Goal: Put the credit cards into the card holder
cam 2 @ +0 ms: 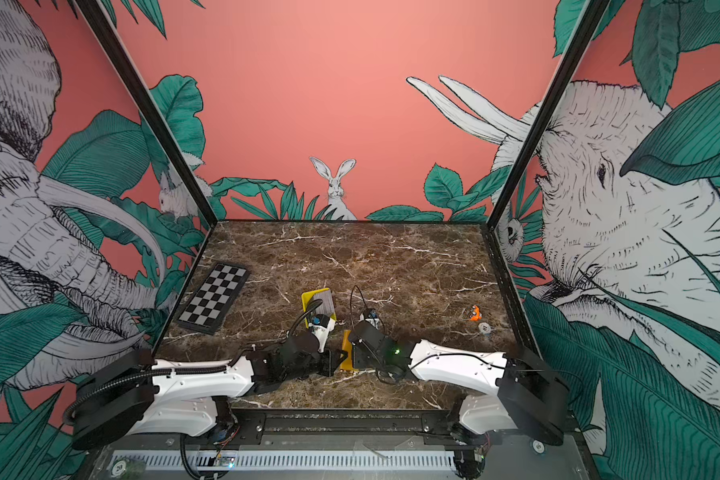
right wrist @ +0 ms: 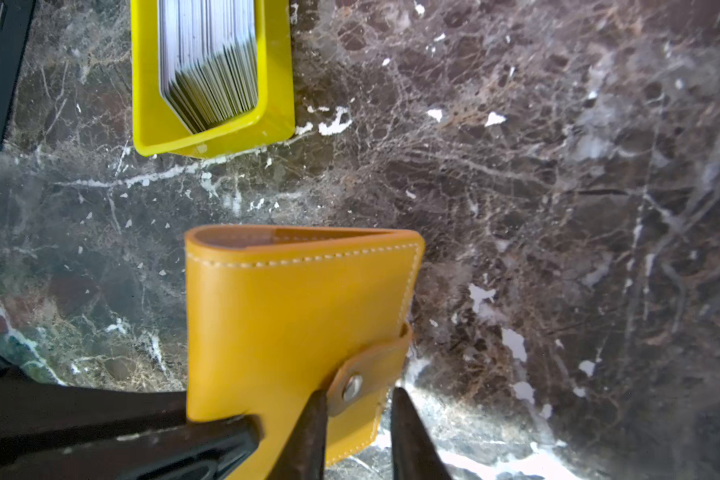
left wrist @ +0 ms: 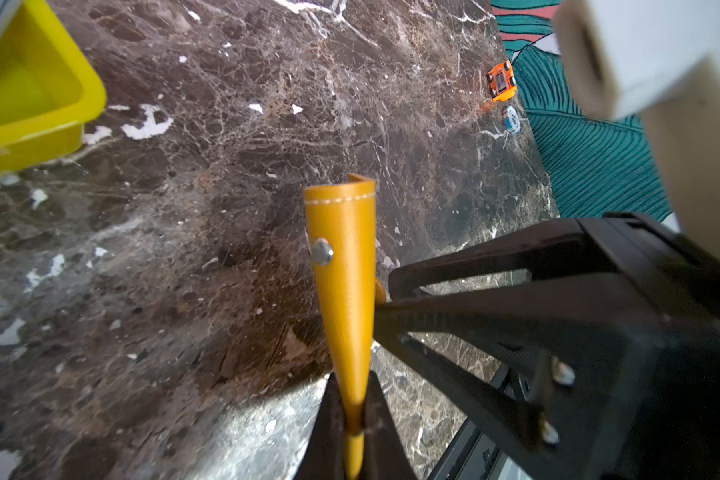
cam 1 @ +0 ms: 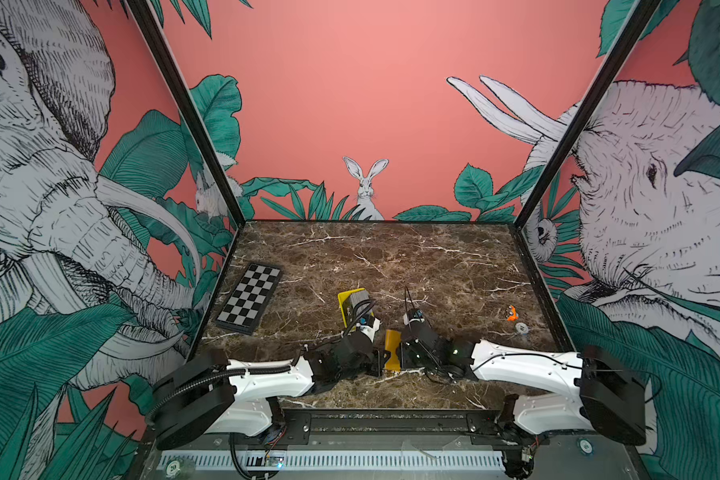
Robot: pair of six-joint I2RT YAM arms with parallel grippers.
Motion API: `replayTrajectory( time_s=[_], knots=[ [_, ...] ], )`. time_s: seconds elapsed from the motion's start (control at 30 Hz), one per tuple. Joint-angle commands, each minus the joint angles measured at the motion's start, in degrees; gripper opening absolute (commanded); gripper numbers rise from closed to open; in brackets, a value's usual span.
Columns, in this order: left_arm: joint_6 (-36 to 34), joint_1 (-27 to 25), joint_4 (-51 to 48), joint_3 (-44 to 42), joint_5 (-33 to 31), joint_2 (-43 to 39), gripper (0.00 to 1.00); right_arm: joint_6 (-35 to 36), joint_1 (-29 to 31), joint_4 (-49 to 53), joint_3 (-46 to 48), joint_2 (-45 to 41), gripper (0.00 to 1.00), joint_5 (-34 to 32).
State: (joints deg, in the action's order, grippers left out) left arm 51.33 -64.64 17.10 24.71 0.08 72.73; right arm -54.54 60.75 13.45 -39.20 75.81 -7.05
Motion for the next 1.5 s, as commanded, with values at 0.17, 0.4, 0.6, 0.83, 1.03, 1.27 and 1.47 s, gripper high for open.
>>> replayTrajectory(
  time_s=[0.17,0.4,0.6,0.83,1.03,1.27,1.47],
  knots=[
    [-0.3,-0.6,1.6,0.9,0.4,0.6,0.03,1.7,-0.3,4.5,-1.9,1.5,0.15,-4.7],
    [-0.7,-0.6,1.4,1.3,0.6,0.9,0.03,2.5,-0.3,1.6,-1.9,3.1,0.15,-2.6],
    [-0.5,-0.7,1.9,1.4,0.9,1.5,0.03,2.3,-0.3,-0.2,-1.4,2.9,0.17,-3.1],
    [-0.6,-0.7,1.9,1.6,0.8,1.7,0.02,2.0,-0.3,-2.2,0.2,2.0,0.19,-3.1],
    [-0.5,-0.8,2.1,1.7,0.9,2.0,0.02,1.8,-0.4,-2.4,0.7,1.9,0.14,-4.0],
    [0.0,-0.9,2.2,1.0,0.2,1.7,0.03,2.0,-0.3,-1.1,0.7,1.2,0.04,-4.8],
    [0.5,-0.9,1.2,0.7,-0.5,1.4,0.02,2.0,-0.3,-0.1,1.3,-0.2,0.0,-5.6]
  ],
)
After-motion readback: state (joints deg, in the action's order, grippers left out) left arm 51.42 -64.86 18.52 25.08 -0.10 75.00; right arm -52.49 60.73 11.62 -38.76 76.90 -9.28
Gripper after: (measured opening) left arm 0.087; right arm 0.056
